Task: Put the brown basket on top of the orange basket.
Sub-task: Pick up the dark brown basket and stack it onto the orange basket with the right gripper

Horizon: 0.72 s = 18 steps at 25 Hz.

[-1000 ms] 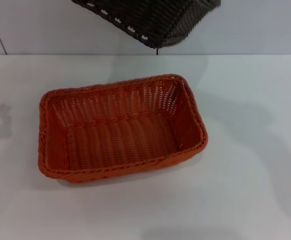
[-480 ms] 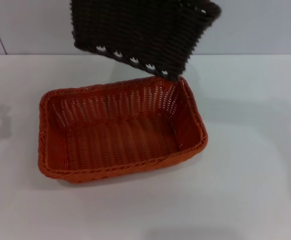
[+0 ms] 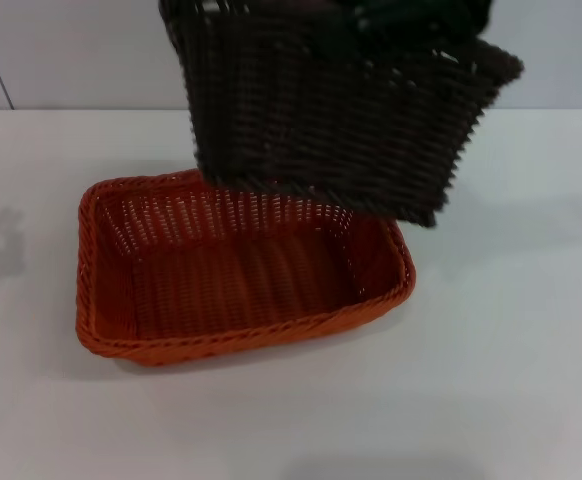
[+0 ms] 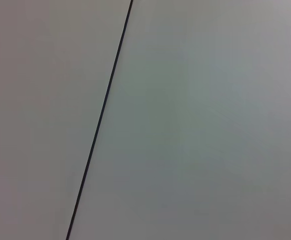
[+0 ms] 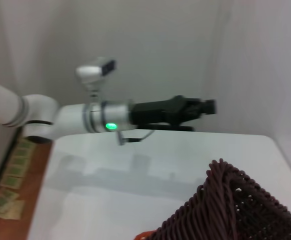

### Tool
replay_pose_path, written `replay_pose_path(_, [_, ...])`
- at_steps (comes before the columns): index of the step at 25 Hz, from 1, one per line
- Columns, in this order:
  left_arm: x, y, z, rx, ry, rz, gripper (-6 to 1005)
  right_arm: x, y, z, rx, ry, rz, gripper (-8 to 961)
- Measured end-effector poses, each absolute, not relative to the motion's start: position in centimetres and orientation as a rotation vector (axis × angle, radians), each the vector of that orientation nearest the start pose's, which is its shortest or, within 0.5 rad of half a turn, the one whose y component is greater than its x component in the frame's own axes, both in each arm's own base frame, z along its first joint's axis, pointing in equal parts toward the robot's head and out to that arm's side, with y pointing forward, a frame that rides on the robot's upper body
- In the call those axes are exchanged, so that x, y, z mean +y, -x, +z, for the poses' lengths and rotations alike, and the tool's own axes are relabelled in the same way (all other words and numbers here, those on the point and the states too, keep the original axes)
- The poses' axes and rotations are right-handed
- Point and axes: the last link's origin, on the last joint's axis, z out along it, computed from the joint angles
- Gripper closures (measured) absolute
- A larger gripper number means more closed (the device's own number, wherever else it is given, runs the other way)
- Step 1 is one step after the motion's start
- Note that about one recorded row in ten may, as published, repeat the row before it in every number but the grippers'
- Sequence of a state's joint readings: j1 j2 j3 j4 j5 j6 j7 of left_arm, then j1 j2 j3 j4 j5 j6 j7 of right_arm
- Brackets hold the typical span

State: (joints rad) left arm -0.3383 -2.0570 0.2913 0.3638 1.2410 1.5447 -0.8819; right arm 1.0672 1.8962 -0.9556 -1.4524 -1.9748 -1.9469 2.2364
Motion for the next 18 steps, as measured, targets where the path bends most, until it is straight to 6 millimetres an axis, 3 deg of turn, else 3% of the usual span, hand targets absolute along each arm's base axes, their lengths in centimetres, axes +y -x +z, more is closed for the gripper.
replay_pose_path(7, [29.7, 34.6, 10.0, -0.500, 1.539, -1.128, 882, 37.3, 2.3, 13.3, 0.011, 3.011, 0.339, 806])
replay_pose_path(14, [29.7, 34.5, 9.6, -0.501, 1.547, -1.124, 882, 37.8, 5.4, 13.2, 0.112, 2.951, 0.359, 809])
replay_pose_path(18, [29.7, 34.5, 9.6, -0.503, 1.546, -1.121, 882, 37.7, 7.5, 12.4, 0.176, 2.864, 0.251, 811])
